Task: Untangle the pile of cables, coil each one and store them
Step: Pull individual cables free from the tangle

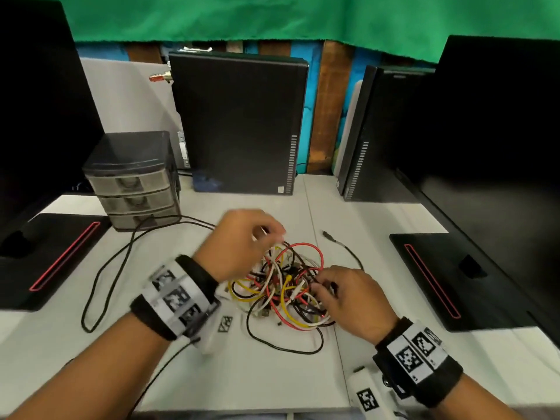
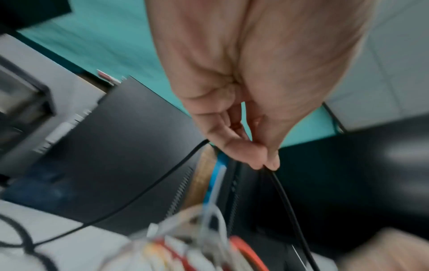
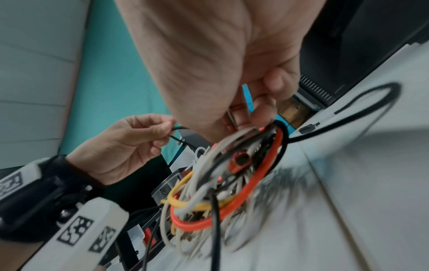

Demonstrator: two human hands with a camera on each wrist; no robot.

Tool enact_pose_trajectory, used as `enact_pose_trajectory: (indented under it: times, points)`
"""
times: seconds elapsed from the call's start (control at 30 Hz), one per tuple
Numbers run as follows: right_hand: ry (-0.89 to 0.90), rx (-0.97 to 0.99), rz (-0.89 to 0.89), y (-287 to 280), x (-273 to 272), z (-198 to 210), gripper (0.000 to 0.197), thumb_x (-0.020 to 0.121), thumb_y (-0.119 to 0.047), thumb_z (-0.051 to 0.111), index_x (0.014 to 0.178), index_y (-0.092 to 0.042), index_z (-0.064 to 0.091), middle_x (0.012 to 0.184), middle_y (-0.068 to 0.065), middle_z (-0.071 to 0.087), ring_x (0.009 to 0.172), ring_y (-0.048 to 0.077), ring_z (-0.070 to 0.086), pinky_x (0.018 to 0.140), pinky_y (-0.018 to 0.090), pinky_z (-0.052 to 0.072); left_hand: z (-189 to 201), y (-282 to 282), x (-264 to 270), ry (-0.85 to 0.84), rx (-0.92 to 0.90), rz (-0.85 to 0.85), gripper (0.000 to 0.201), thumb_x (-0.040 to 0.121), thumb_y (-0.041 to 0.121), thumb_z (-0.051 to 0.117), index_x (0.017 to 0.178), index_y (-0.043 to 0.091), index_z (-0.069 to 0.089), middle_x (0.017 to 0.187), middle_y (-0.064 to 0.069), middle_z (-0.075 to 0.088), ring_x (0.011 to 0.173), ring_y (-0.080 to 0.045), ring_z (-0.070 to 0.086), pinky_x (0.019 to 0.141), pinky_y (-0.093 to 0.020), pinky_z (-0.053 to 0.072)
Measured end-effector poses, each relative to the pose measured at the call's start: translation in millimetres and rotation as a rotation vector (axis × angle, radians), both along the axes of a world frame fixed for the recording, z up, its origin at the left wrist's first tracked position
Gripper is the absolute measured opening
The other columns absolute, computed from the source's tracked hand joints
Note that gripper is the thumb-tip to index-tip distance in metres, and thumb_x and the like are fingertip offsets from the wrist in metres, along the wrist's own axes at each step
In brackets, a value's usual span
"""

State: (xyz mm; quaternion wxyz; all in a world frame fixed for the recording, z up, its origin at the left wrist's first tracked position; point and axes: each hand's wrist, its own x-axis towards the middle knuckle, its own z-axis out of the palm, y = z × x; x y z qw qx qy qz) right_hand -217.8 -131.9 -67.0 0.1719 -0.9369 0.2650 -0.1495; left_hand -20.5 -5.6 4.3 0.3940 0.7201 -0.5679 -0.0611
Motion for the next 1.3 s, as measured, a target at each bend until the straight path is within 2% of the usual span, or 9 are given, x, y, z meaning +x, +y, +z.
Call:
enact_pose_trajectory:
  times: [0.13, 0.27, 0.37, 0.47, 0.6, 0.77, 0.87, 1.13, 1.3]
  points:
    - [0.079, 0.038, -0.039, -7, -2, -1, 0.01, 0.094, -0.039, 0.063, 0.095, -0.033, 0.07, 0.088, -0.02, 0.063, 0.077, 0.005, 0.057, 0.069, 0.025, 0.047, 34, 29, 56, 0.072, -0.247, 0.174, 0.019, 0.086, 0.008, 0.075, 0.088, 0.028, 0.074, 0.085, 0.006, 0.072, 0.071, -0.014, 0.069, 0.076, -0.032, 0.058]
    - [0.152, 0.104, -0.057, -11, -3, -4, 0.011, 0.095, -0.036, 0.06, 0.095, -0.036, 0.071, 0.094, -0.018, 0.066, 0.085, 0.008, 0.062, 0.075, 0.028, 0.052, 45, 65, 105, 0.089, -0.439, 0.455, 0.026, 0.088, 0.011, 0.072, 0.083, 0.036, 0.069, 0.074, 0.022, 0.071, 0.067, 0.006, 0.064, 0.071, -0.01, 0.052]
    - [0.156, 0.094, -0.043, -11, -1, -4, 0.013, 0.095, -0.036, 0.059, 0.099, -0.035, 0.071, 0.102, -0.018, 0.066, 0.092, 0.009, 0.062, 0.079, 0.029, 0.052, 37, 79, 128, 0.161, -0.689, 0.69, 0.021, 0.091, 0.014, 0.065, 0.082, 0.033, 0.068, 0.074, 0.013, 0.065, 0.058, 0.005, 0.065, 0.064, -0.018, 0.055]
    - [0.21, 0.074, -0.001, -6, 3, -6, 0.016, 0.097, -0.036, 0.057, 0.1, -0.032, 0.072, 0.102, -0.016, 0.065, 0.09, 0.009, 0.062, 0.078, 0.027, 0.05, 21, 73, 133, 0.092, -0.629, 0.808, 0.014, 0.093, 0.015, 0.059, 0.093, 0.019, 0.072, 0.084, 0.0, 0.069, 0.059, 0.004, 0.067, 0.064, -0.02, 0.058]
    - [0.242, 0.073, -0.001, -4, 5, -10, 0.019, 0.099, -0.037, 0.054, 0.098, -0.031, 0.071, 0.099, -0.012, 0.064, 0.087, 0.011, 0.062, 0.078, 0.031, 0.052, -2, 42, 93, -0.207, -0.209, 0.586, 0.021, 0.092, 0.014, 0.062, 0.107, 0.017, 0.075, 0.105, -0.01, 0.073, 0.094, -0.028, 0.07, 0.09, -0.042, 0.055]
    - [0.2, 0.095, -0.018, 0, 3, -5, 0.016, 0.095, -0.045, 0.059, 0.097, -0.032, 0.068, 0.094, -0.014, 0.068, 0.082, 0.008, 0.062, 0.072, 0.027, 0.05, -26, -2, -4, -0.147, -0.009, 0.023, 0.028, 0.098, 0.015, 0.058, 0.119, 0.027, 0.072, 0.126, 0.01, 0.068, 0.117, -0.007, 0.06, 0.106, -0.028, 0.044]
    - [0.175, 0.162, -0.013, 0, 2, -3, 0.012, 0.093, -0.039, 0.065, 0.102, -0.033, 0.069, 0.096, -0.016, 0.073, 0.087, 0.007, 0.067, 0.077, 0.027, 0.053, -47, -16, -29, -0.153, 0.209, -0.189, 0.034, 0.1, 0.017, 0.051, 0.125, 0.032, 0.069, 0.126, 0.011, 0.068, 0.115, -0.009, 0.062, 0.1, -0.03, 0.048]
    - [0.202, 0.251, 0.009, 2, 2, -4, 0.014, 0.09, -0.031, 0.068, 0.104, -0.033, 0.066, 0.091, -0.018, 0.068, 0.086, 0.005, 0.064, 0.08, 0.028, 0.053, -61, -18, -39, -0.529, 0.455, -0.061, 0.026, 0.092, 0.018, 0.052, 0.107, 0.026, 0.072, 0.109, 0.001, 0.066, 0.101, -0.025, 0.063, 0.076, -0.034, 0.049]
    - [0.136, 0.182, -0.031, 2, 1, 3, 0.034, 0.087, -0.041, 0.069, 0.12, -0.039, 0.057, 0.106, -0.016, 0.067, 0.094, 0.011, 0.064, 0.08, 0.029, 0.052, -43, -15, -20, -0.053, 0.217, 0.027, 0.011, 0.09, 0.03, 0.07, 0.095, 0.03, 0.079, 0.093, 0.014, 0.074, 0.083, -0.002, 0.064, 0.08, -0.028, 0.052]
